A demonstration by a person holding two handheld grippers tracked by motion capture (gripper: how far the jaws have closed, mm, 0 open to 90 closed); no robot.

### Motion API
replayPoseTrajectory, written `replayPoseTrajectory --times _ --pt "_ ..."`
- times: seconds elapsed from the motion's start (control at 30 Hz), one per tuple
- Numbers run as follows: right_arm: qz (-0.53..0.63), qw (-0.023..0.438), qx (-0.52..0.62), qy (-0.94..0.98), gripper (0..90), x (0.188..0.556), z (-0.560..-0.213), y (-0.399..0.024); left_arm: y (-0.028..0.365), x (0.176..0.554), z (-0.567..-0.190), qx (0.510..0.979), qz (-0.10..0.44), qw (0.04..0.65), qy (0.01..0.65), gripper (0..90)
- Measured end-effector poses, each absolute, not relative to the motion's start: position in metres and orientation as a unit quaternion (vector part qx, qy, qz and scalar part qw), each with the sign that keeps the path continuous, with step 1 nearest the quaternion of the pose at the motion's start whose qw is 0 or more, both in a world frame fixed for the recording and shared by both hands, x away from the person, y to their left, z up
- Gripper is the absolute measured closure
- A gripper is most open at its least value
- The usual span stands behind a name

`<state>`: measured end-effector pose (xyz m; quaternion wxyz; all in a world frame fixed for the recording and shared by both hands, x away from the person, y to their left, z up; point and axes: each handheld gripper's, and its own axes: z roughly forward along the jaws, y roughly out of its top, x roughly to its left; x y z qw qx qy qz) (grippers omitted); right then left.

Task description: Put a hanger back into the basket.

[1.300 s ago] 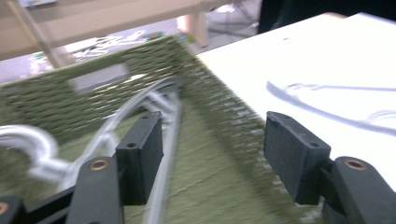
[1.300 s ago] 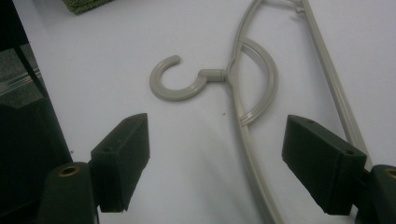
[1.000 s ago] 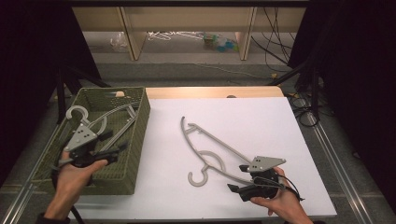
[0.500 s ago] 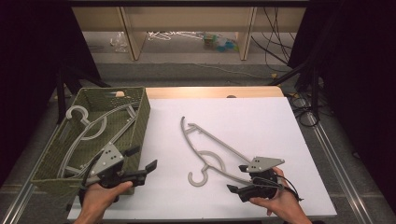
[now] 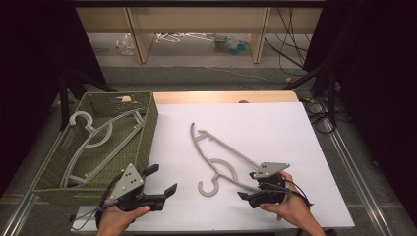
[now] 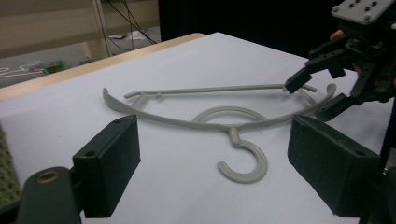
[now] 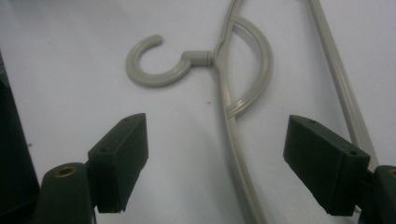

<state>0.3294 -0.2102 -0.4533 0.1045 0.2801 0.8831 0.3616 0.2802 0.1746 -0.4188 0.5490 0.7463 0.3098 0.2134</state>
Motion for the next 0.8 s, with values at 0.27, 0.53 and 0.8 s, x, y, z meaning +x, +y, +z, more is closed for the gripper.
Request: replayPoseTrajectory --times 0.27,0.53,0.8 --pt "0.316 0.096 0.267 0.905 28.1 0.344 -0.466 -0.201 0.168 0.280 -0.429 0.755 0.200 0.541 0.312 16.6" --pt "0.280 0.068 0.272 0.918 40.3 0.357 -0.474 -0.194 0.169 0.283 -0.432 0.759 0.197 0.534 0.316 16.9" --pt "0.231 0.057 0.270 0.933 53.9 0.369 -0.469 -0.185 0.168 0.286 -0.434 0.760 0.189 0.535 0.317 17.0"
